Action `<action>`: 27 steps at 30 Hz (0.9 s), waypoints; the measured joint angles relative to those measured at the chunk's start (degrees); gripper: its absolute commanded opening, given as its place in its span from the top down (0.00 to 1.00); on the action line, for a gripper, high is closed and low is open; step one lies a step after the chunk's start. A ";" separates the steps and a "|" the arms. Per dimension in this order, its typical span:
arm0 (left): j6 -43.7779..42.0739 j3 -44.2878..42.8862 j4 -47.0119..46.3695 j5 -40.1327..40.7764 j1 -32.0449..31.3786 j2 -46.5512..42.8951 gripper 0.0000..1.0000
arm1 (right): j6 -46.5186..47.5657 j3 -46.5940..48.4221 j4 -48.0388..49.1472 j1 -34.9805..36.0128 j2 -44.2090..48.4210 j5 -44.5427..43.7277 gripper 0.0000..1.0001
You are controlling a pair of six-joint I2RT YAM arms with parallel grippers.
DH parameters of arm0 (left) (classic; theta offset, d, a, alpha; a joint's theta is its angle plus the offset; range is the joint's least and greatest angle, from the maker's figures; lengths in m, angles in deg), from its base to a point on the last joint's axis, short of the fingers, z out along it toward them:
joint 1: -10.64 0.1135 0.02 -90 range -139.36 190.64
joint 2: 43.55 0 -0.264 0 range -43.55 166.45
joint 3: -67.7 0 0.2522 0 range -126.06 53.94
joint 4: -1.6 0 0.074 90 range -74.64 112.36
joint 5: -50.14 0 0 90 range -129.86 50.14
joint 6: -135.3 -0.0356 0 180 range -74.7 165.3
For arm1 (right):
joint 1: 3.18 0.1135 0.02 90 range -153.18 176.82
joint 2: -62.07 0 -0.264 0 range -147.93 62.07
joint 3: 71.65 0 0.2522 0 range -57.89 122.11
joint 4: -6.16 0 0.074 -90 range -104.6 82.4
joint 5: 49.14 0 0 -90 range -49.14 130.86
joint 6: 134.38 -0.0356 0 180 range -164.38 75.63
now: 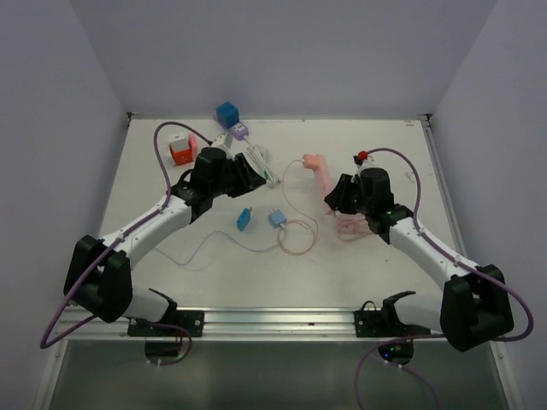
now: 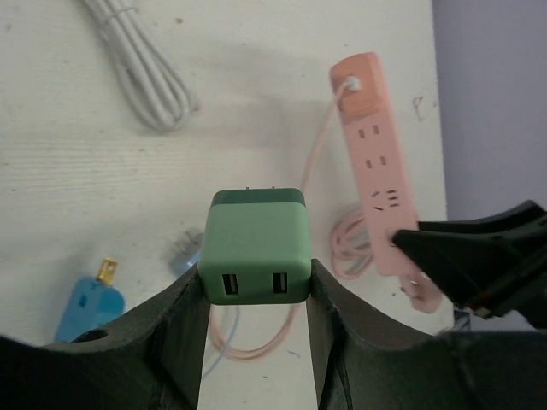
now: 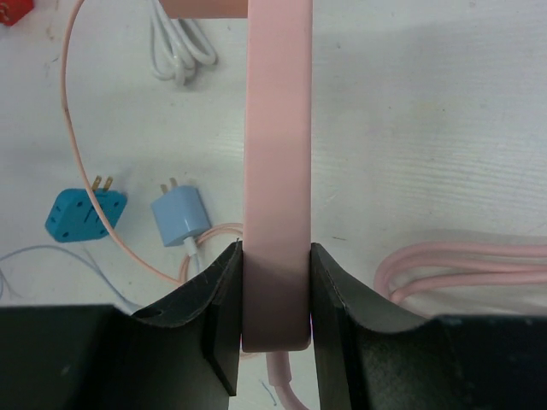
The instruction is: Pull the plug off the socket
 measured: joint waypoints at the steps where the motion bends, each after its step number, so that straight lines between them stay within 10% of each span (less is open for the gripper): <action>1: -1.46 1.03 -0.04 -0.17 0.74 0.72 0.95 | 0.31 0.09 0.00 0.00 0.42 0.85 1.00; 18: -11.85 6.21 -5.99 -3.10 5.44 15.74 0.53 | 5.77 0.09 -5.01 0.07 1.73 9.84 1.00; 27: -15.54 6.27 -6.38 -6.16 5.68 16.92 0.11 | 7.41 0.09 -6.12 0.24 1.73 11.58 1.00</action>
